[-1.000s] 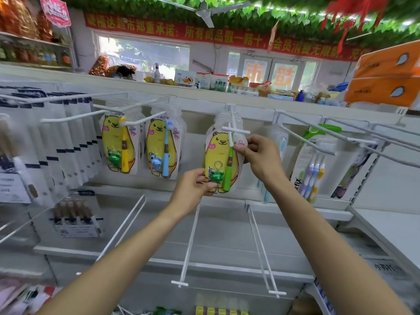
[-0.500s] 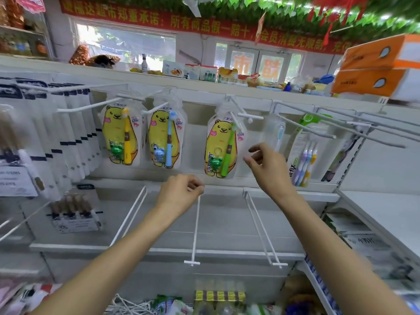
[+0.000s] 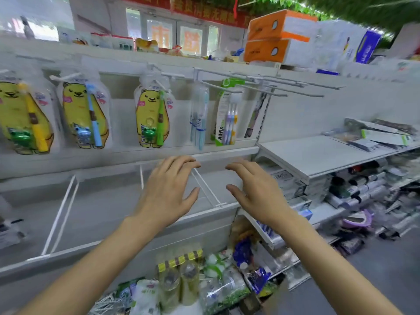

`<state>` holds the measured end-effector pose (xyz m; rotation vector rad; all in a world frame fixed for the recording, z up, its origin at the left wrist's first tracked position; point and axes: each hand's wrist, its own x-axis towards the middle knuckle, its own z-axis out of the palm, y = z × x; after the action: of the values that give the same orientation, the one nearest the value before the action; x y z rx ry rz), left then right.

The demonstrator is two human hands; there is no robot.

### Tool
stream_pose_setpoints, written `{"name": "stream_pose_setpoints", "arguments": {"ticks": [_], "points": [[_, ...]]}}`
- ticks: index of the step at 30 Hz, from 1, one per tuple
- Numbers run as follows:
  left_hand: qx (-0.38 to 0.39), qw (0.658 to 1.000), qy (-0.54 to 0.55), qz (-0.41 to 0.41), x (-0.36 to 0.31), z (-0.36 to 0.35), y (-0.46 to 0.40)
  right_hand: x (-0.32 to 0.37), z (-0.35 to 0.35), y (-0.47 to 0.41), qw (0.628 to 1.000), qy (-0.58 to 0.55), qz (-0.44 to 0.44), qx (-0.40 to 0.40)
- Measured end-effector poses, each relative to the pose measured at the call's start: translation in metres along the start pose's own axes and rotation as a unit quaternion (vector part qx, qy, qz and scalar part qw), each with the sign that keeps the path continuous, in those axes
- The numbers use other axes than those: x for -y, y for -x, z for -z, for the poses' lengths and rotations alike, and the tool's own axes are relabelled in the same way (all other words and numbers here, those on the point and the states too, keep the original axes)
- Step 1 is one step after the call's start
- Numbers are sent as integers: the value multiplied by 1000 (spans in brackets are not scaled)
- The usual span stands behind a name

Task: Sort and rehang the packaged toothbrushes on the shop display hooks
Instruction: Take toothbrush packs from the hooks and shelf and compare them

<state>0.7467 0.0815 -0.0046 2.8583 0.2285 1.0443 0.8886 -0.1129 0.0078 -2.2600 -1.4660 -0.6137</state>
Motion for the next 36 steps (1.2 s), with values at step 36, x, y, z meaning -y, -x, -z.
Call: {"name": "stream_pose_setpoints", "arguments": {"ticks": [36], "points": [[116, 985, 53, -117, -400, -262, -200, -425, 140, 234, 980, 75, -181, 20]]}}
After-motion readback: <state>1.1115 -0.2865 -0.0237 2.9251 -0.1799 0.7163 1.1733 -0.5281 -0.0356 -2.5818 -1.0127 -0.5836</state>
